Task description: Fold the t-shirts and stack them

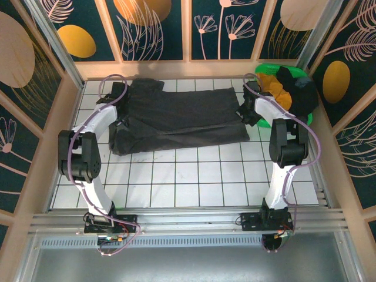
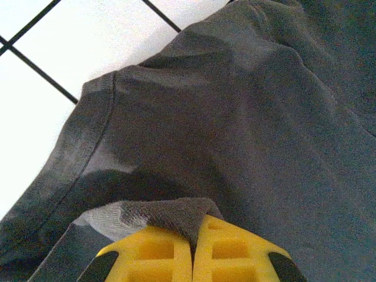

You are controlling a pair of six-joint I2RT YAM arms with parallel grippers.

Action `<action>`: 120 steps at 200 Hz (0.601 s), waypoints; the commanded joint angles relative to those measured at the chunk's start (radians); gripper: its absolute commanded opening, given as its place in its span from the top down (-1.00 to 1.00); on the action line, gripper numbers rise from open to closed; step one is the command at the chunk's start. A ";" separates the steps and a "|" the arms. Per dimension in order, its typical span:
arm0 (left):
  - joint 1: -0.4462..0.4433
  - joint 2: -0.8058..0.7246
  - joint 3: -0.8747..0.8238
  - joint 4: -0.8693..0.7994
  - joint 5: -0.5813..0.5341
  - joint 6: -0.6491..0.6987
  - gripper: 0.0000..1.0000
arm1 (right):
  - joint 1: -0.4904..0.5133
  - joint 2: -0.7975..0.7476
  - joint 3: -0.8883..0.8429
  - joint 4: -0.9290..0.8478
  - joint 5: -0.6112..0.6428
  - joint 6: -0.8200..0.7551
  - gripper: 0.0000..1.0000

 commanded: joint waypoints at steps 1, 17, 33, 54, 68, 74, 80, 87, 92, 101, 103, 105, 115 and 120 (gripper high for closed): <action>0.010 0.042 0.051 0.025 -0.032 0.049 1.00 | -0.002 0.024 0.052 -0.025 0.052 0.020 1.00; 0.011 0.080 0.088 0.010 -0.032 0.080 1.00 | -0.010 0.063 0.080 -0.013 -0.009 -0.004 1.00; 0.014 0.098 0.130 -0.032 -0.036 0.101 0.32 | -0.016 0.091 0.113 -0.023 -0.043 -0.030 0.75; 0.016 0.036 0.111 -0.084 -0.049 0.099 -0.33 | -0.010 0.028 0.091 -0.002 -0.004 -0.071 0.14; 0.018 -0.044 0.045 -0.112 -0.041 0.084 -0.35 | -0.010 -0.042 0.037 0.026 0.013 -0.103 0.00; 0.020 -0.083 0.000 -0.120 -0.031 0.074 -0.35 | -0.009 -0.071 0.012 0.037 0.012 -0.118 -0.01; 0.025 -0.122 -0.049 -0.126 -0.020 0.061 -0.34 | -0.008 -0.098 -0.015 0.045 0.008 -0.135 -0.02; 0.034 -0.182 -0.113 -0.134 0.000 0.039 -0.33 | -0.002 -0.128 -0.048 0.054 0.002 -0.155 -0.02; 0.047 -0.215 -0.160 -0.135 0.020 0.023 -0.32 | 0.002 -0.151 -0.075 0.062 -0.005 -0.168 -0.01; 0.083 -0.272 -0.250 -0.129 0.073 -0.018 -0.31 | 0.010 -0.189 -0.132 0.078 -0.028 -0.193 0.02; 0.093 -0.282 -0.271 -0.126 0.088 -0.028 -0.30 | 0.012 -0.198 -0.143 0.083 -0.034 -0.196 0.02; 0.103 -0.296 -0.291 -0.123 0.103 -0.038 -0.29 | 0.014 -0.206 -0.157 0.087 -0.040 -0.200 0.02; 0.156 -0.356 -0.389 -0.091 0.177 -0.090 -0.26 | 0.020 -0.247 -0.224 0.113 -0.074 -0.216 0.05; 0.180 -0.381 -0.431 -0.072 0.208 -0.114 -0.25 | 0.023 -0.264 -0.254 0.126 -0.096 -0.222 0.08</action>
